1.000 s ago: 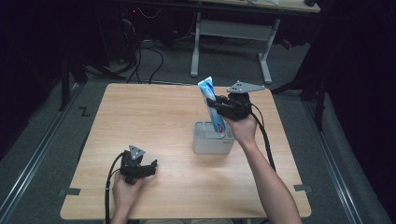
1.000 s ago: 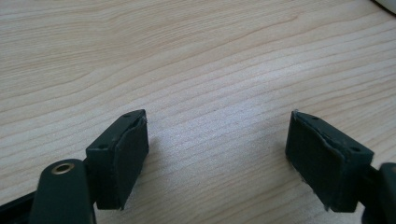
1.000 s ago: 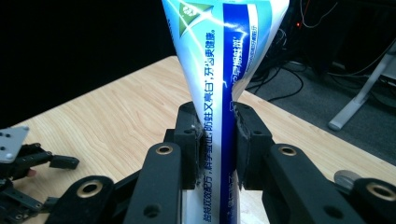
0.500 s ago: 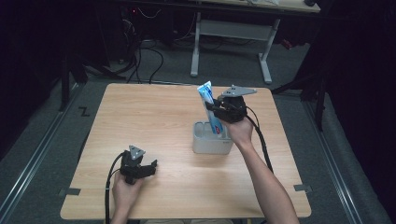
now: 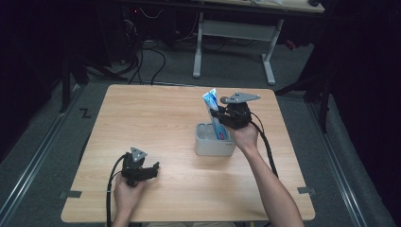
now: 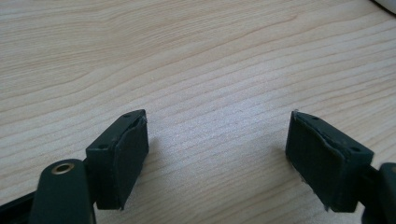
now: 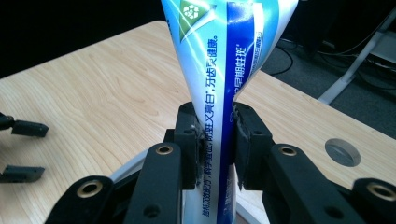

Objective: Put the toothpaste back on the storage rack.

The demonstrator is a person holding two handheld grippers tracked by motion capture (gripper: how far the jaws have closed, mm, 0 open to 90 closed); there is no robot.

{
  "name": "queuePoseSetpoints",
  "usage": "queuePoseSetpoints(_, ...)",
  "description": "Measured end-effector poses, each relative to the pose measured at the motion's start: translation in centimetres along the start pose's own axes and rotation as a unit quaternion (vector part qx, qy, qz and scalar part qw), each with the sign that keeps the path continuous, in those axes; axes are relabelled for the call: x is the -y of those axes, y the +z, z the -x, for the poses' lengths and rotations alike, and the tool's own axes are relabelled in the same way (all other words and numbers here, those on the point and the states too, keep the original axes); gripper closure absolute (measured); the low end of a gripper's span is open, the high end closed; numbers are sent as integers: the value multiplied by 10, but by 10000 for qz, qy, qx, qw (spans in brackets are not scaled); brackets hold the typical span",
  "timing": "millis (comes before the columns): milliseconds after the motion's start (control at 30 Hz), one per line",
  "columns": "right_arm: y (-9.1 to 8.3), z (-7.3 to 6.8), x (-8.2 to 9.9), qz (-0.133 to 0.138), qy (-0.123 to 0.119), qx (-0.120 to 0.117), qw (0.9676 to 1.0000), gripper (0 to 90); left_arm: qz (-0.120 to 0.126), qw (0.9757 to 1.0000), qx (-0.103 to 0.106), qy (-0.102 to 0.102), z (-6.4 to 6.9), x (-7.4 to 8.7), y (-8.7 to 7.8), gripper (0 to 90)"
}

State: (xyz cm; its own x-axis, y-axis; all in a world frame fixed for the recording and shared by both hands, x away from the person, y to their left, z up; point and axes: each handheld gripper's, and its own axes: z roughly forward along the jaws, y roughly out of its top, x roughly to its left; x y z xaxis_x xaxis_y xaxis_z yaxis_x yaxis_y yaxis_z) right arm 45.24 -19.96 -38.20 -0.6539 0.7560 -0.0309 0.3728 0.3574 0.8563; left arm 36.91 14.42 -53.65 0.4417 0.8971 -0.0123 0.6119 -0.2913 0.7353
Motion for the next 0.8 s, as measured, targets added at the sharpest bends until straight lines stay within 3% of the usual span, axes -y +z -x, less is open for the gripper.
queuePoseSetpoints(200,0,3,8,-6,106,-33,9999,736,-1,10000,0,2,0,0,0,216)
queuePoseSetpoints(367,0,-1,10,-80,-36,-15,10000,735,0,10000,-1,4,0,0,0,216)
queuePoseSetpoints(800,0,-4,22,-240,-105,-35,9997,734,-1,10000,0,4,0,0,0,216)
